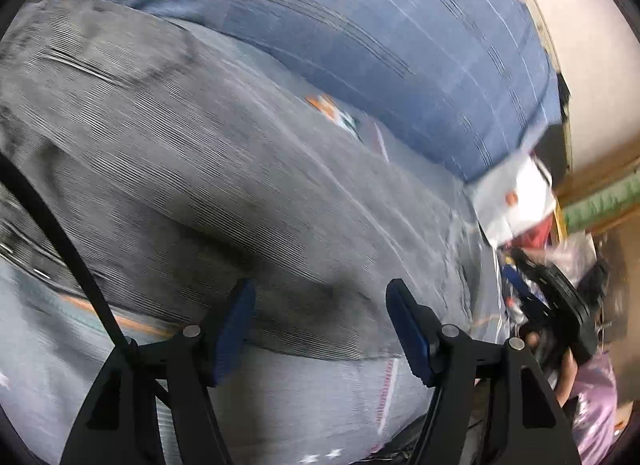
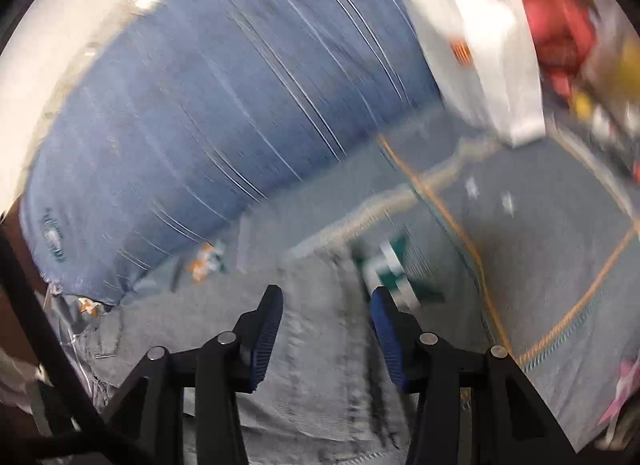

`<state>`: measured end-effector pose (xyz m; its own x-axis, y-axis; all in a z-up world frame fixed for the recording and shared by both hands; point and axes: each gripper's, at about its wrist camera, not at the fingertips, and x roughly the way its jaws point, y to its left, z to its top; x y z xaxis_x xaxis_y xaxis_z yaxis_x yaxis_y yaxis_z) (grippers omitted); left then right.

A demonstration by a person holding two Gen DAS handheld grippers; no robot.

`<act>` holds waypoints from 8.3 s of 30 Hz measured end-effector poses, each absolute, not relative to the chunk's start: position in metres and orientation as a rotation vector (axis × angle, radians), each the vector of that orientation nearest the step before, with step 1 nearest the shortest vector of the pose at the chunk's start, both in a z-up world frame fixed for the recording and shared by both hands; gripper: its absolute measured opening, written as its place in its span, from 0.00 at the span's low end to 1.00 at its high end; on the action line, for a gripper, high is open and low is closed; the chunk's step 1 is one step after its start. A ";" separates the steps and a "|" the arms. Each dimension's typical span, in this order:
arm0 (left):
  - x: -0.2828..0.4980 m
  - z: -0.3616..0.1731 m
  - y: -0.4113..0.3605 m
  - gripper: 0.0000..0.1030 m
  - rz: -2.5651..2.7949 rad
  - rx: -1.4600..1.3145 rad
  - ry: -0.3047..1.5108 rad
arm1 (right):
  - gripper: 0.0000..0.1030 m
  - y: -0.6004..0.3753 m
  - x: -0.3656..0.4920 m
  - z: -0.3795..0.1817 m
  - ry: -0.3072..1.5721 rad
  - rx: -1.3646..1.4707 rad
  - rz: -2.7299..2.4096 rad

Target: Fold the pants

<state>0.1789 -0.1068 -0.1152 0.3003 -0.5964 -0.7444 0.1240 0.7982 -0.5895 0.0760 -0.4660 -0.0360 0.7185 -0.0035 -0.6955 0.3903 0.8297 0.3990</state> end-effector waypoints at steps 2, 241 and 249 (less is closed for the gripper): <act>0.189 -0.114 -0.077 0.67 -0.474 -0.512 1.186 | 0.49 -0.446 0.074 -0.024 0.684 0.551 -0.105; 0.171 -0.156 -0.038 0.49 -0.389 -0.430 1.017 | 0.50 -0.287 0.119 -0.148 1.064 0.610 0.157; 0.169 -0.155 -0.042 0.49 -0.385 -0.387 0.999 | 0.29 -0.289 0.118 -0.148 1.076 0.624 0.170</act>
